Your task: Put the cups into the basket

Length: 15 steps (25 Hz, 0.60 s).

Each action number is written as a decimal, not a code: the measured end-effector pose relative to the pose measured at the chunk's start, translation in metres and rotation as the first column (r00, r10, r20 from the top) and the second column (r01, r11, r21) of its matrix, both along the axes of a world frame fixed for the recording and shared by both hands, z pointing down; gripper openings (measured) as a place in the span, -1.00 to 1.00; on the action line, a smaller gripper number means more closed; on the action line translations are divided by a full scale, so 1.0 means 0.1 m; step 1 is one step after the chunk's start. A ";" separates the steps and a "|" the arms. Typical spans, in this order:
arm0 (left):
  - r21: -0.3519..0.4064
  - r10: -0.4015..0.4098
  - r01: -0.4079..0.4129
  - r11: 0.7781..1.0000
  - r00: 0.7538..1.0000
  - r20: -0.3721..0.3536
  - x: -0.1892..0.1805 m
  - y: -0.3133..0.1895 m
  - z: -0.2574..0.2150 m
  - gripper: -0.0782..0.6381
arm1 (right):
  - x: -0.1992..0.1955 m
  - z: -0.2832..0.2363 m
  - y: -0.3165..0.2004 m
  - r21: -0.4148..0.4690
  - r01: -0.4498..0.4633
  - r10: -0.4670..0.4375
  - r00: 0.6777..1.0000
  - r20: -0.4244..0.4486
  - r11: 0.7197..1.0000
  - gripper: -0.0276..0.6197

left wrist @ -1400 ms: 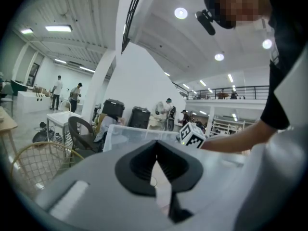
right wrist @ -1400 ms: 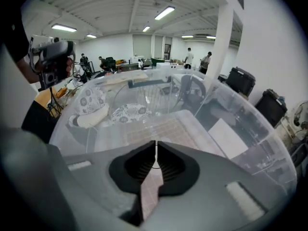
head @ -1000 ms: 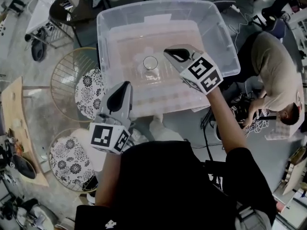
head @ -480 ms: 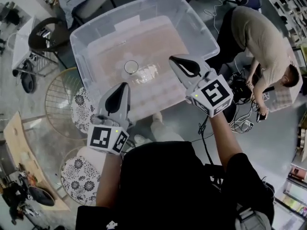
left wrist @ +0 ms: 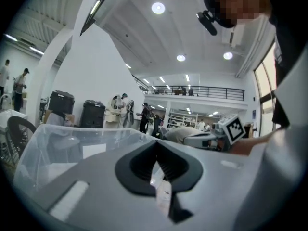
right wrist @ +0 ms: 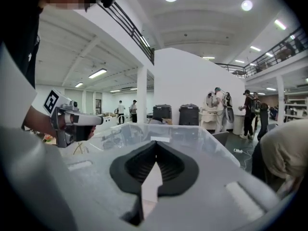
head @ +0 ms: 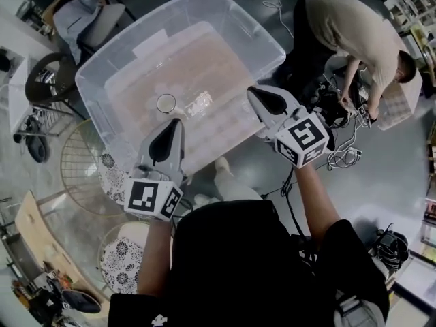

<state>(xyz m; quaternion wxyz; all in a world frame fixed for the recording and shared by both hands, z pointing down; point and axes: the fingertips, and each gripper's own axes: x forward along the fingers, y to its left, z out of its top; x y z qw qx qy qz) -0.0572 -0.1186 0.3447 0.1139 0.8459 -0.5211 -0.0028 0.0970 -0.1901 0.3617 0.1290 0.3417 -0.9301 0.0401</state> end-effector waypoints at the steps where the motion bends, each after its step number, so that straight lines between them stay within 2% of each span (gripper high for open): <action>1: -0.004 0.012 -0.012 1.000 1.000 0.004 0.04 -0.01 0.01 -0.76 | 0.09 0.05 0.00 -0.019 -0.023 0.024 1.000 0.014 1.000 -0.91; 5: -0.023 0.057 -0.057 0.998 0.998 0.015 0.20 -0.05 0.08 -0.76 | 0.39 0.23 0.01 -0.079 -0.096 0.099 0.994 0.042 0.992 -0.91; 10: -0.036 0.086 -0.087 0.996 0.996 -0.026 0.38 -0.13 0.11 -0.76 | 0.70 0.54 -0.05 -0.142 -0.161 0.164 0.986 0.008 0.977 -0.91; 13: -0.039 0.103 -0.103 0.994 0.995 -0.008 0.50 -0.18 0.12 -0.76 | 0.90 0.88 -0.12 -0.212 -0.208 0.204 0.978 -0.042 0.955 -0.91; 15: -0.045 0.108 -0.108 0.993 0.994 -0.004 0.55 -0.21 0.13 -0.76 | 1.01 1.20 -0.16 -0.288 -0.232 0.218 0.973 -0.081 0.929 -0.91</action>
